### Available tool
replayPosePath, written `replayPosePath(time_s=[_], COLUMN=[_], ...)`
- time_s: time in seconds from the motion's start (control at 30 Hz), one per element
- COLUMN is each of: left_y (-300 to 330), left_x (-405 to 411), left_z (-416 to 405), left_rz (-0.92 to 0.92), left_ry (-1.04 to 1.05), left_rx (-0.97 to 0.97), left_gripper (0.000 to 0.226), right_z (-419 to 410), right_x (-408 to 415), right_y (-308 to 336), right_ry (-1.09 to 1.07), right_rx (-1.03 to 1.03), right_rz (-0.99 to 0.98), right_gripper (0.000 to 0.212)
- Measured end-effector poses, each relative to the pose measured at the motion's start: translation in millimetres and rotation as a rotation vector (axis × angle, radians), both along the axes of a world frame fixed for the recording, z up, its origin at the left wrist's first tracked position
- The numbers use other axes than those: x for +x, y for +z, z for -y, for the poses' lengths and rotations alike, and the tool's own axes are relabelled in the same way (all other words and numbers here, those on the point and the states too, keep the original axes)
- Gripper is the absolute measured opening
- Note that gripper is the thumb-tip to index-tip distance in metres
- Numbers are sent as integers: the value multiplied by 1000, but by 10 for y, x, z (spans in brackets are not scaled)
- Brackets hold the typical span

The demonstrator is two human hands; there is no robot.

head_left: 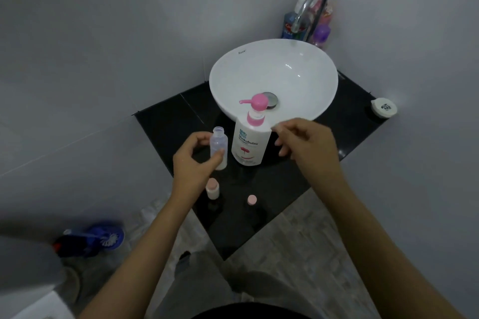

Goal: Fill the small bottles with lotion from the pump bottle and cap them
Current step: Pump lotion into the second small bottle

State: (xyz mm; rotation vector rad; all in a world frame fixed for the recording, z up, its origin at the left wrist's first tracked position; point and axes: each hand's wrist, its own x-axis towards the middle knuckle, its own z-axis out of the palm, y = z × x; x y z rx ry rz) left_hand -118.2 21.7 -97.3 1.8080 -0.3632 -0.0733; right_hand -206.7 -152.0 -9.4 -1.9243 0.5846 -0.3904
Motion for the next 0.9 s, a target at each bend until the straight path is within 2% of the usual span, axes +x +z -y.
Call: replayPosePath(time_s=[0.07, 0.17, 0.33, 0.47, 0.6, 0.9], left_y=[68, 110, 173, 219, 244, 315], left_x=[103, 261, 520, 682, 818, 920], left_z=[3, 14, 62, 117, 149, 180], left_rz=[11, 1, 1, 36, 57, 137], left_ry=[-4, -34, -110, -196, -262, -409], left_rx=[4, 23, 70, 89, 86, 79], left_gripper=[25, 26, 31, 31, 32, 31], right_z=[68, 107, 72, 37, 44, 24], right_x=[270, 697, 1187, 1295, 1313, 1298], right_y=[90, 127, -64, -170, -181, -215], right_ry=[-59, -123, -50, -28, -39, -98], right_rx=[-59, -98, -30, 125, 247, 215], right_rz=[99, 171, 16, -55, -37, -45], right_gripper=[10, 14, 29, 28, 23, 26])
